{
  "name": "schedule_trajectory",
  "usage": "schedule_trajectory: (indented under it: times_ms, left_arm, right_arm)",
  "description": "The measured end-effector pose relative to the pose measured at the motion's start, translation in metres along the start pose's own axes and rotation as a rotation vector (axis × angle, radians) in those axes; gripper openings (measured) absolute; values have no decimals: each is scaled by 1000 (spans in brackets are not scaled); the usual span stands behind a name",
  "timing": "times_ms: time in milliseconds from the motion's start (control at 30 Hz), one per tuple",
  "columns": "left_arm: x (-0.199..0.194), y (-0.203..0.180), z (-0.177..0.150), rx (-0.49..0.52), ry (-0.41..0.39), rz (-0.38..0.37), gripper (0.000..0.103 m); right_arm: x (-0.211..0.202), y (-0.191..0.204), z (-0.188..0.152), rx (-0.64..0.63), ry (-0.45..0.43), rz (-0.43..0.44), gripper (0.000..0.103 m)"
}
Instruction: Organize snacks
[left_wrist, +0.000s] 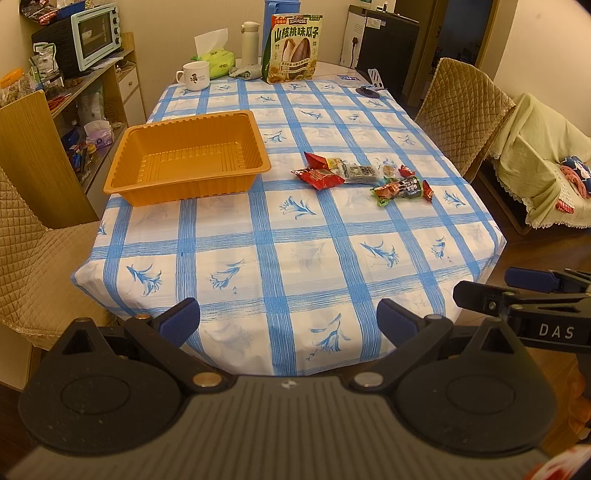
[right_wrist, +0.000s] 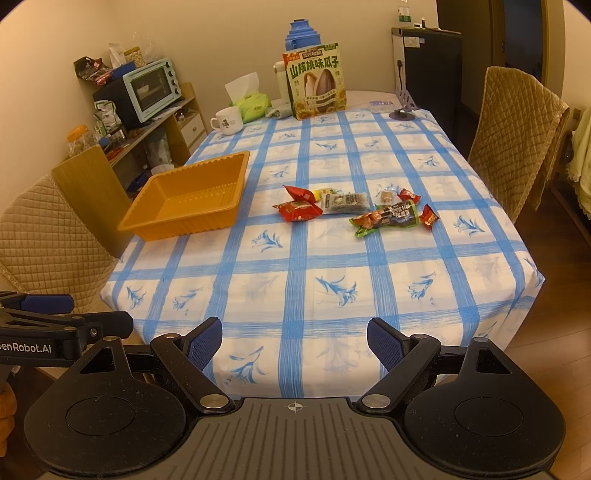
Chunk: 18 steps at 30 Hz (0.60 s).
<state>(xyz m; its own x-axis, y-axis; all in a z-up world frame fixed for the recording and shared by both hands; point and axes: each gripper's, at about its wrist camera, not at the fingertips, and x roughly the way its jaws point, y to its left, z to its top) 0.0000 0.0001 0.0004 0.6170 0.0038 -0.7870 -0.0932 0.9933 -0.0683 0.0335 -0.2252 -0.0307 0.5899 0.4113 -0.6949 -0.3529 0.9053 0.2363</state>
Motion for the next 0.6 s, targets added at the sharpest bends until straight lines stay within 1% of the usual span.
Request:
schedule_trajectory:
  times_ms: [467,500,600]
  left_arm:
    - [0,0,0,-1,0,1,102]
    - [3,-8,5,-2,0,2,102]
    - [10,-15,9,-4,-2,7,102]
  right_arm:
    - [4,-6,2,1,2,1,85]
    - [2,-5,2,1,3,1,85]
    - [-4,-3,2,4,5,0,85]
